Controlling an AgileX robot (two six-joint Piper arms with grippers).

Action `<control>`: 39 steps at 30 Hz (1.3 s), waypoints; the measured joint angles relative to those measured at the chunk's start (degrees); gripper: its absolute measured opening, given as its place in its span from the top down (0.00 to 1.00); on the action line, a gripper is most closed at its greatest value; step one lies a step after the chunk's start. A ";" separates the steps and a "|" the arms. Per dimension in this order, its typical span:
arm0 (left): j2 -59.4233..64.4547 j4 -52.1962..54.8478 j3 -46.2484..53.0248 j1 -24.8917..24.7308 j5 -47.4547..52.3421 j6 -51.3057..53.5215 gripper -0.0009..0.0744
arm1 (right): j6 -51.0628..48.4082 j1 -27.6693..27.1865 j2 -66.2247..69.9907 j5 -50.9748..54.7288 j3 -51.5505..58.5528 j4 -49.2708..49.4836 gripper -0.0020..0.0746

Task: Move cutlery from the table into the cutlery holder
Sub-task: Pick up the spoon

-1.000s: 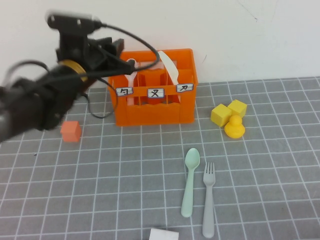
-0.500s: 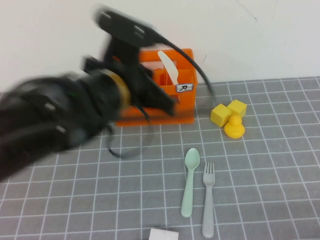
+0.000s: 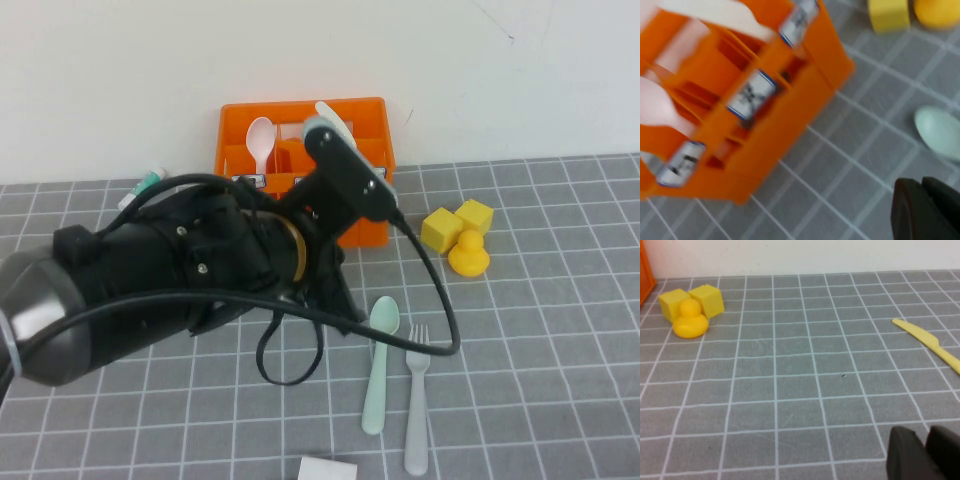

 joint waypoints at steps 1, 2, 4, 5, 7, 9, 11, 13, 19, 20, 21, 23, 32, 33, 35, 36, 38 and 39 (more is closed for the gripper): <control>0.12 -2.32 0.00 0.00 1.03 1.84 0.99 | 0.00 0.00 0.00 0.00 0.00 0.00 0.86; 0.22 -5.56 0.00 0.00 2.26 4.24 0.99 | 0.00 0.00 0.00 0.00 0.00 0.00 0.86; 0.22 -11.49 0.00 0.00 5.72 7.07 0.99 | 0.00 0.00 0.00 0.00 0.00 0.00 0.86; 0.22 -14.52 0.00 0.00 7.44 8.13 0.99 | 0.00 0.00 0.00 0.00 0.00 0.00 0.86; 0.59 -22.67 0.00 0.58 11.98 11.16 0.99 | 0.00 0.00 0.00 0.00 0.00 0.00 0.86; 1.32 -29.94 0.00 1.47 15.56 14.10 0.99 | 0.00 0.00 0.00 0.00 0.00 0.00 0.86; 2.46 -37.46 0.00 2.74 18.31 16.88 0.99 | 0.00 0.00 0.00 0.00 0.00 0.00 0.86; 4.12 -43.74 0.00 4.33 19.46 19.56 0.99 | 0.00 0.00 0.00 0.00 0.00 0.00 0.86; 10.38 -47.55 -1.39 6.75 17.61 21.73 0.83 | 0.00 0.00 0.00 0.00 0.00 0.00 0.86; 11.43 -47.55 -2.30 6.83 17.61 21.73 0.78 | 0.00 0.00 0.00 0.00 0.00 0.00 0.86; 12.80 -47.55 -3.77 6.83 18.02 21.73 0.71 | 0.00 0.00 0.00 0.00 0.00 0.00 0.86; 15.75 -47.82 -7.35 6.83 19.19 21.73 0.57 | 0.00 0.00 0.00 0.00 0.00 0.00 0.86; 29.83 -45.94 -29.65 6.83 31.36 17.06 0.48 | 0.00 0.00 0.00 0.00 0.00 0.00 0.86; 31.00 -45.94 -31.14 6.83 32.68 16.98 0.49 | 0.00 0.00 0.00 0.00 0.00 0.00 0.86; 33.79 -45.94 -34.16 6.83 34.51 16.98 0.49 | 0.00 0.00 0.00 0.00 0.00 0.00 0.86; 34.64 -45.94 -35.07 6.83 34.92 16.98 0.49 | 0.00 0.00 0.00 0.00 0.00 0.00 0.86; 36.36 -45.94 -36.85 6.83 35.69 16.98 0.49 | 0.00 0.00 0.00 0.00 0.00 0.00 0.86; 36.84 -46.07 -37.49 6.83 35.79 16.98 0.49 | 0.00 0.00 0.00 0.00 0.00 0.00 0.86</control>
